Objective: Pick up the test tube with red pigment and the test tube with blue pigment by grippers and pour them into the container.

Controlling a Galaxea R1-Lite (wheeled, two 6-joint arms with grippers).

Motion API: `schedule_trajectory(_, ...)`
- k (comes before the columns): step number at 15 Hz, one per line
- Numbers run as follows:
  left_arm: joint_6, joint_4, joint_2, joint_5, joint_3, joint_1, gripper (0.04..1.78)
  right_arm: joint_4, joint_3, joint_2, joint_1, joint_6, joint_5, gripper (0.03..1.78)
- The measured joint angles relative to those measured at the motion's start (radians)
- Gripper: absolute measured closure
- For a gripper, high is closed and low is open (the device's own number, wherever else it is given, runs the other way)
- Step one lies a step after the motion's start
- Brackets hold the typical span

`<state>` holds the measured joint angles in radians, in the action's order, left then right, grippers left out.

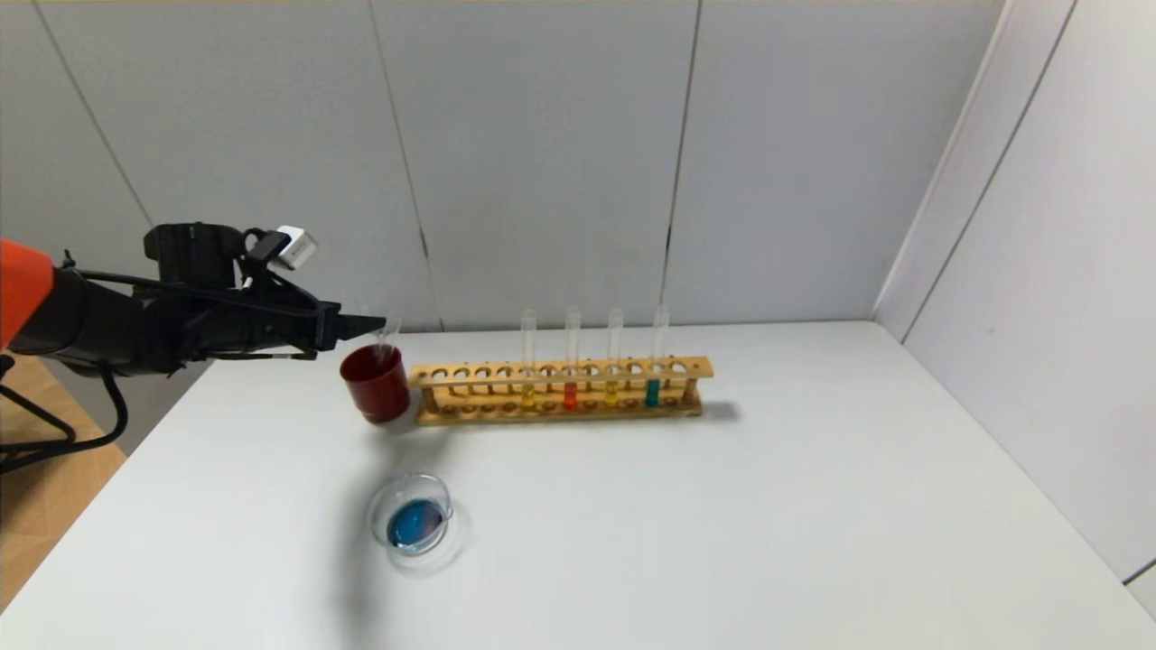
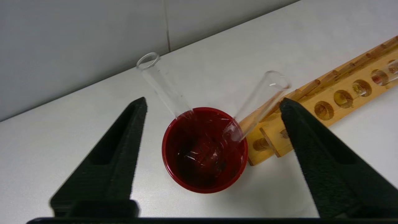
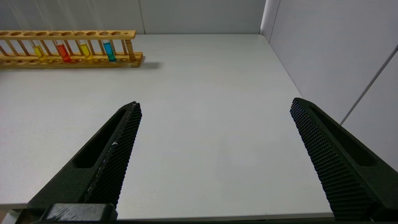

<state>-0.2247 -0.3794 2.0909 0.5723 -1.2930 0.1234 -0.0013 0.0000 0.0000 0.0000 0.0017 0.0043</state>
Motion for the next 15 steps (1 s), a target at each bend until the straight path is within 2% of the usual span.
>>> schedule_trajectory(3,0.001,0.0,-0.052,0.0,-0.005,0.0,0.08,0.0,0.0,0.0,0.0,0.0,0.0,0.06)
schedule_trajectory(8,0.007,0.015,-0.214,-0.025,-0.056,0.001,0.07,0.0,0.0,0.0,0.0,0.0,0.0,0.06)
schedule_trajectory(12,0.008,0.11,-0.413,-0.107,-0.061,0.0,0.07,0.0,0.0,0.0,0.0,0.0,0.0,0.06)
schedule_trajectory(15,0.01,0.257,-0.612,-0.251,-0.033,0.0,0.07,0.0,0.0,0.0,0.0,0.0,0.0,0.06)
